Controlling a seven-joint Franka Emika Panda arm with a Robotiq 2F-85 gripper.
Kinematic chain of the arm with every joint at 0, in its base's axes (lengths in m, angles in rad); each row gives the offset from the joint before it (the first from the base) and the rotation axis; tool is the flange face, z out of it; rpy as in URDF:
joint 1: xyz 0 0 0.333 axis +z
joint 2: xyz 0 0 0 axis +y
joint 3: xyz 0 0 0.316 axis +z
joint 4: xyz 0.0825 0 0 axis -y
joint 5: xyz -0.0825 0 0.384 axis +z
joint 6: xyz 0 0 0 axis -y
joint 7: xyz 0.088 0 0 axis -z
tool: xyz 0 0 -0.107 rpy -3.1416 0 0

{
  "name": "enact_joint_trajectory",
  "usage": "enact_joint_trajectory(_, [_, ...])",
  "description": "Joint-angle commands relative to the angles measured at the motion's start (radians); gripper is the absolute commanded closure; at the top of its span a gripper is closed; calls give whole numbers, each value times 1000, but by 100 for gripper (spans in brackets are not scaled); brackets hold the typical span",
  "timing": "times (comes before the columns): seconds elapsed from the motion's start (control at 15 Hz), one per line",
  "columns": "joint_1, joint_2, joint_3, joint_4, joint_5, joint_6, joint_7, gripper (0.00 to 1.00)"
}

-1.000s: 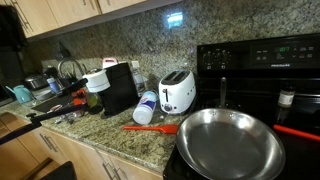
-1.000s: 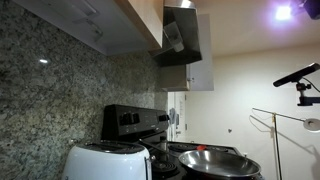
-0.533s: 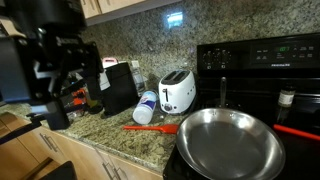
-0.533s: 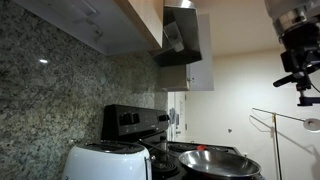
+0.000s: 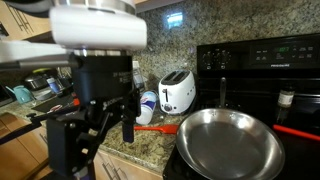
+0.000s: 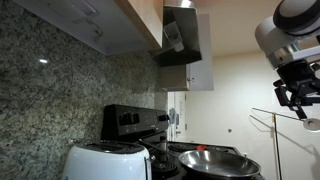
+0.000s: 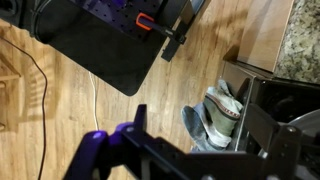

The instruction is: Remove the towel from the oven door handle and use it to wipe the silver pan, place the towel on the countertop

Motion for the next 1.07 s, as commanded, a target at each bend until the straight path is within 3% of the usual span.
enact_joint_trajectory(0.0, [-10, 92, -32, 18, 22, 50, 125, 0])
enact_joint_trajectory(0.4, [-8, 127, -85, -4, 67, 195, 327, 0])
enact_joint_trajectory(1.0, [3, 132, -97, 1, 46, 170, 303, 0])
